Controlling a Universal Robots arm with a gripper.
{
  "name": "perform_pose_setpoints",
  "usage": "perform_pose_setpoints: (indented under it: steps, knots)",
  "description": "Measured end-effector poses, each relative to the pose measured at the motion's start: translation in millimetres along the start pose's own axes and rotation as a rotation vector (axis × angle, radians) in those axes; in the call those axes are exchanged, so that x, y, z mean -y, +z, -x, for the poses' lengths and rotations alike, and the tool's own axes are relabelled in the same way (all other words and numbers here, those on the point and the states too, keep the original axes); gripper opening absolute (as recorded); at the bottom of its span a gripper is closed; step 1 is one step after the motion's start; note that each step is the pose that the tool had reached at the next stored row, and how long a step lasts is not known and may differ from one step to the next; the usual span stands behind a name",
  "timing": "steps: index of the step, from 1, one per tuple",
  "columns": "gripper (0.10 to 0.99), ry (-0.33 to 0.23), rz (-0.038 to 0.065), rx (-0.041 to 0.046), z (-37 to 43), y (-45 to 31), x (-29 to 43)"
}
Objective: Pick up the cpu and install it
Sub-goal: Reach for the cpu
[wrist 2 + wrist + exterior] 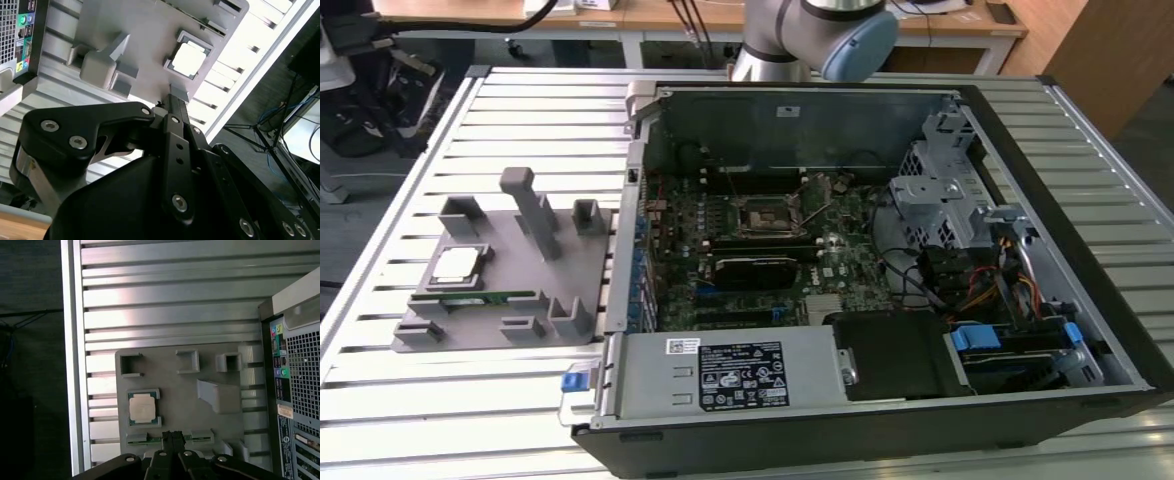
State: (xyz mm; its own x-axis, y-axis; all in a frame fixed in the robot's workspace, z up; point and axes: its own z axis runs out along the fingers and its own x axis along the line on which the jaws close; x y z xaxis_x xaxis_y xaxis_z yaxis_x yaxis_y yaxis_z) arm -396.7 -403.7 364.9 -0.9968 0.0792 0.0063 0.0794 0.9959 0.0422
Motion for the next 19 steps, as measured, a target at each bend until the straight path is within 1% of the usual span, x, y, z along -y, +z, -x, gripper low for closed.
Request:
perform_pose_setpoints:
  steps: [3, 8, 14, 19]
  knots:
    - [0.11, 0.0, 0.0, 0.0001, -6.5, 2.2, 0.9]
    - [0.11, 0.0, 0.0, 0.0, -12.8, 3.9, 2.2]
    - [0.11, -0.001, 0.0, 0.0, -16.4, 5.2, 3.1]
    - [0.11, -0.001, 0.0, -0.0002, -17.6, 6.1, 3.3]
